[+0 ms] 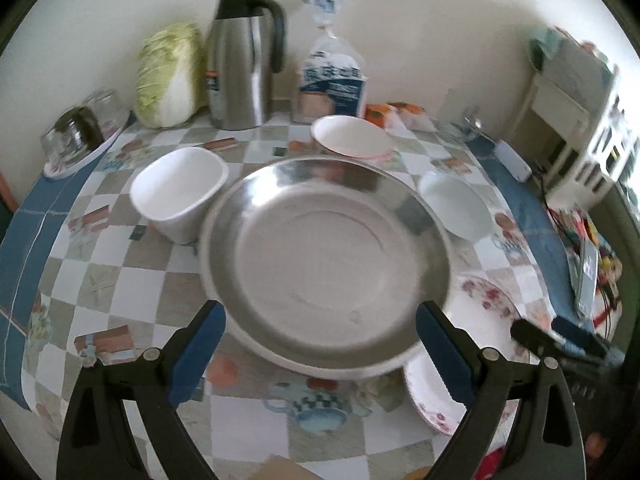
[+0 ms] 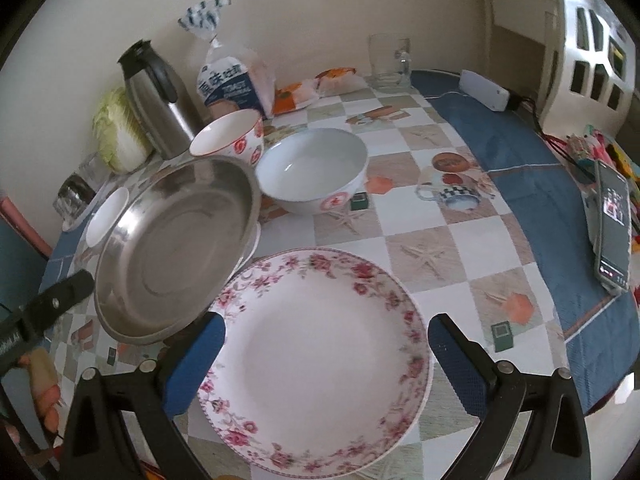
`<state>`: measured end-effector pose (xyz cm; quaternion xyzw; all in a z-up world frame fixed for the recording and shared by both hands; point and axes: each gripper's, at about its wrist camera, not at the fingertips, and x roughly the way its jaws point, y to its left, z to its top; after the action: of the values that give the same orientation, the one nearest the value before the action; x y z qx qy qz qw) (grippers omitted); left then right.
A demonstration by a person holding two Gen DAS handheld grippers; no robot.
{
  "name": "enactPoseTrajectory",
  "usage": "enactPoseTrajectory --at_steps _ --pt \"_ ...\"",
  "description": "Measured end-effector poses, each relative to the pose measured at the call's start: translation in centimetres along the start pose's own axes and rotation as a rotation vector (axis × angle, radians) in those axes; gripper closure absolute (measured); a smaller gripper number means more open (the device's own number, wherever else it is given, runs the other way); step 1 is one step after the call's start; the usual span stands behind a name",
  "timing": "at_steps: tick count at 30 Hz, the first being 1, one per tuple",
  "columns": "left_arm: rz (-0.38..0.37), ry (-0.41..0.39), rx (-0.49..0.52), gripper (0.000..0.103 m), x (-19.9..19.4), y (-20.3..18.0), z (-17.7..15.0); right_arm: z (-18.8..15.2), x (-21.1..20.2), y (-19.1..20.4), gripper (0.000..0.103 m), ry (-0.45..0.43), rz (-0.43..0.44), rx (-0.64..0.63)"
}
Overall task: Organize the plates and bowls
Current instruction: 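Move the right tool to the rim of the rose-rimmed plate, then grasp the rose-rimmed plate rim with the right tool and tilt it up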
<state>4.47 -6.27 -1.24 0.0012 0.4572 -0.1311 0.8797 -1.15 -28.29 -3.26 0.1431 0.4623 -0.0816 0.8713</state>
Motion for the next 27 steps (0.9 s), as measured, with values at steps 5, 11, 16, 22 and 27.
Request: enactPoseTrajectory --at_steps 5,11,16,22,27 --pt "-0.065 0.023 0.045 0.007 0.1 -2.7 -0.5 0.0 -0.3 -3.1 0.0 -0.002 0.005 0.086" --pt "-0.079 0.059 0.081 0.007 0.4 -5.4 -1.4 -0.3 0.3 -6.1 0.0 0.034 0.015 0.16" --pt "-0.133 0.115 0.09 0.007 0.9 -6.9 -2.3 -0.5 1.1 -7.1 0.0 0.069 0.028 0.189" --pt "-0.126 0.221 0.144 0.007 2.4 -8.1 -3.6 -0.8 2.2 -7.0 0.0 0.125 0.045 0.193" --pt "-0.145 0.292 0.12 0.007 3.7 -8.1 -4.5 -1.0 3.0 -7.1 0.0 0.168 0.047 0.209"
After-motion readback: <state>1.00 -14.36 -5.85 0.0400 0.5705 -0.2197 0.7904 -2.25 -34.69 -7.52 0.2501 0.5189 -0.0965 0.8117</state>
